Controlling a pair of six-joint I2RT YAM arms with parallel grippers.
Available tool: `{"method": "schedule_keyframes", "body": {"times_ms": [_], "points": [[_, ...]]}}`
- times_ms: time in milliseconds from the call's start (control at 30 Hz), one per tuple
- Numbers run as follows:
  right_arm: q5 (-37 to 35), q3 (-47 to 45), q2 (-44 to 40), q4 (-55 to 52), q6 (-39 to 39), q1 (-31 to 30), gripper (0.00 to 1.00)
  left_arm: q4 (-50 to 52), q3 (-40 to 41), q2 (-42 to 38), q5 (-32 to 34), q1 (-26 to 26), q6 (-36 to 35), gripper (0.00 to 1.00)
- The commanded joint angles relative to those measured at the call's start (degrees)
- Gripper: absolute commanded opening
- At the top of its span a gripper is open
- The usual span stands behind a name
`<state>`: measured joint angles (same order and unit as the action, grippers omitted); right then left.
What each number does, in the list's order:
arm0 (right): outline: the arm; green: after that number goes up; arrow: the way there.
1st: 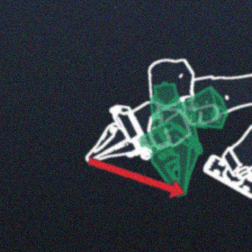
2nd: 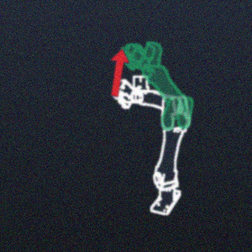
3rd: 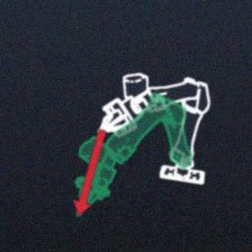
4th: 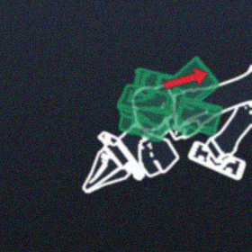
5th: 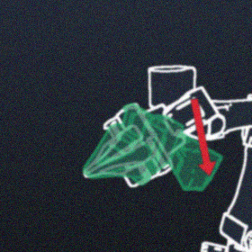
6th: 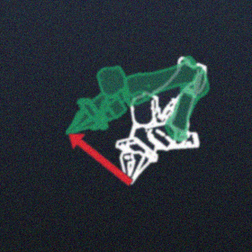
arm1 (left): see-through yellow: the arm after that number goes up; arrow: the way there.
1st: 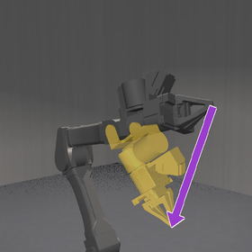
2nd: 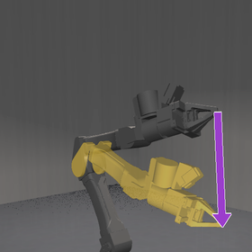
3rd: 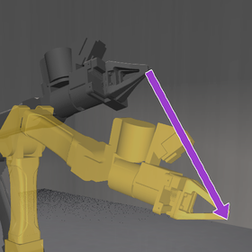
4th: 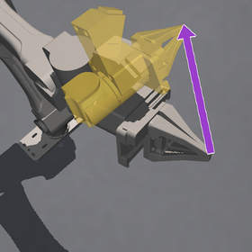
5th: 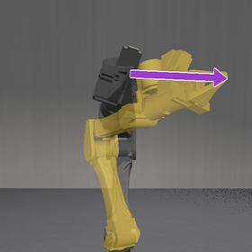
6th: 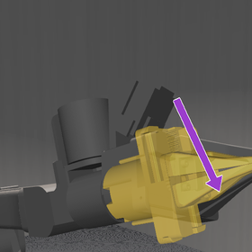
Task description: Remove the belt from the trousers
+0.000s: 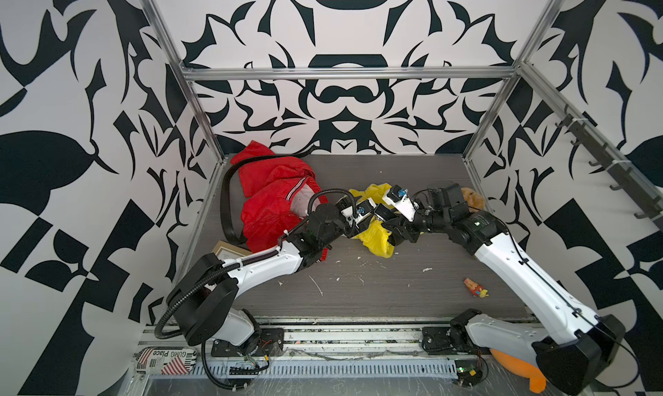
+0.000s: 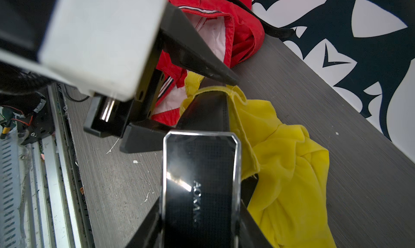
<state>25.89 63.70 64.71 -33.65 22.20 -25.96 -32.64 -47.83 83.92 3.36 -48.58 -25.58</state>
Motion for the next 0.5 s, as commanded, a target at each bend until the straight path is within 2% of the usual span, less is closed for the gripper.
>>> {"method": "schedule_keyframes", "body": {"times_ms": [0, 167, 267, 333, 467], "points": [[3.98, 2.56, -1.71, 2.12, 0.24, 0.46, 0.0, -4.67, 0.08, -1.04, -1.5, -0.03, -0.32, 0.64], [5.07, 3.16, -1.27, 1.46, 0.57, 1.17, 0.0, -4.89, 1.81, -3.51, -1.88, -0.03, 0.69, 0.62], [5.74, 3.1, -0.82, 1.8, 0.43, 1.23, 0.0, -4.18, 0.92, -2.27, -1.61, -0.03, 0.8, 0.59], [6.1, 2.88, -0.48, 2.37, 0.15, 1.16, 0.0, -5.05, 0.22, -0.7, -1.25, -0.03, 0.63, 0.5], [6.18, 2.75, -0.18, 2.43, -0.14, 1.34, 0.0, -3.83, -2.58, 2.13, -2.1, -0.03, -0.19, 0.24]]}}
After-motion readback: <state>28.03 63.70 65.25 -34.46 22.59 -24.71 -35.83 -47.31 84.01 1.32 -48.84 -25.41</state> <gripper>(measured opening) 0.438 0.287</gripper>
